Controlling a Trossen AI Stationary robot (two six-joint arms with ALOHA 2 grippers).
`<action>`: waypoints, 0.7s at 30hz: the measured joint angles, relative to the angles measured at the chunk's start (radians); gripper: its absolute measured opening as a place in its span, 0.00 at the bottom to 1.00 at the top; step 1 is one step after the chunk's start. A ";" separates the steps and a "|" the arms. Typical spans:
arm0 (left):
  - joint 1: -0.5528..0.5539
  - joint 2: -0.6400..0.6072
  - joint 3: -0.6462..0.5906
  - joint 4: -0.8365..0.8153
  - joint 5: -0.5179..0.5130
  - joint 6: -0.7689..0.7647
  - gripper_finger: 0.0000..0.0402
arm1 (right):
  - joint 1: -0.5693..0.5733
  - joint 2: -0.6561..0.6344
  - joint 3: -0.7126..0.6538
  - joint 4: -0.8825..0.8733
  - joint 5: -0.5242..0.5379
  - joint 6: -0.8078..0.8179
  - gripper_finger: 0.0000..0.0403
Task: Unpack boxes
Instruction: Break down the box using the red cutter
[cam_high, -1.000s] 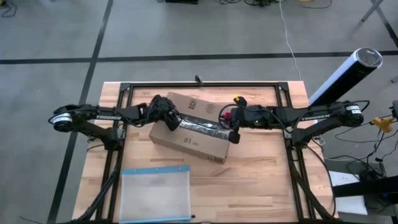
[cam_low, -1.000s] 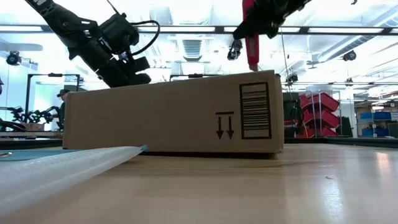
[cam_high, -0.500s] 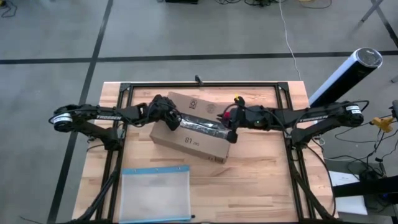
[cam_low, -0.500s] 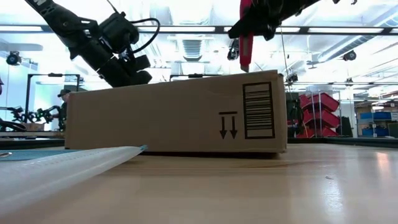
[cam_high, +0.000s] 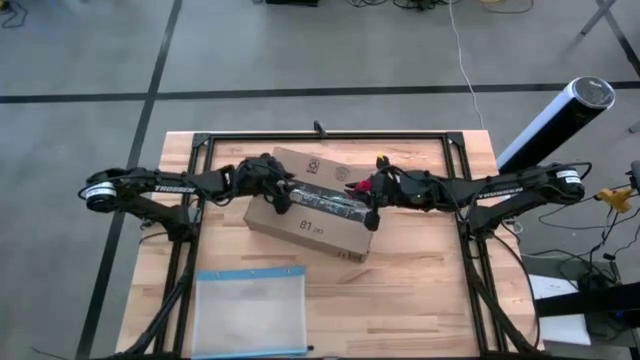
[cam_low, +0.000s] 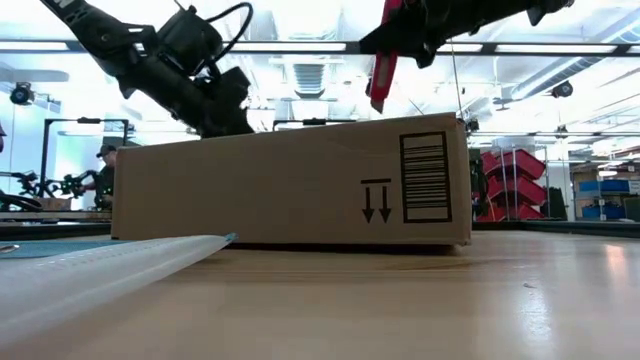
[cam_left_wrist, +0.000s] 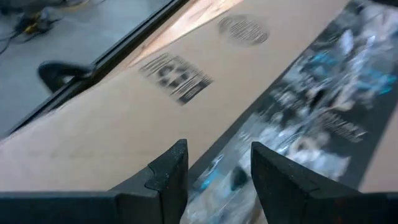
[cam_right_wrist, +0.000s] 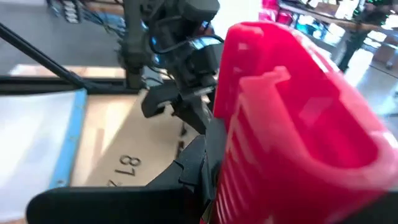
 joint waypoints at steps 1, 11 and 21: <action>0.000 -0.001 0.000 0.016 0.014 0.005 0.39 | -0.008 0.000 -0.004 0.012 -0.019 0.004 0.07; -0.009 -0.002 0.057 0.111 0.211 0.051 0.46 | -0.101 0.000 -0.046 0.170 -0.227 0.046 0.07; -0.045 -0.002 0.155 0.115 0.284 0.125 0.52 | -0.135 0.000 -0.067 0.215 -0.268 0.061 0.07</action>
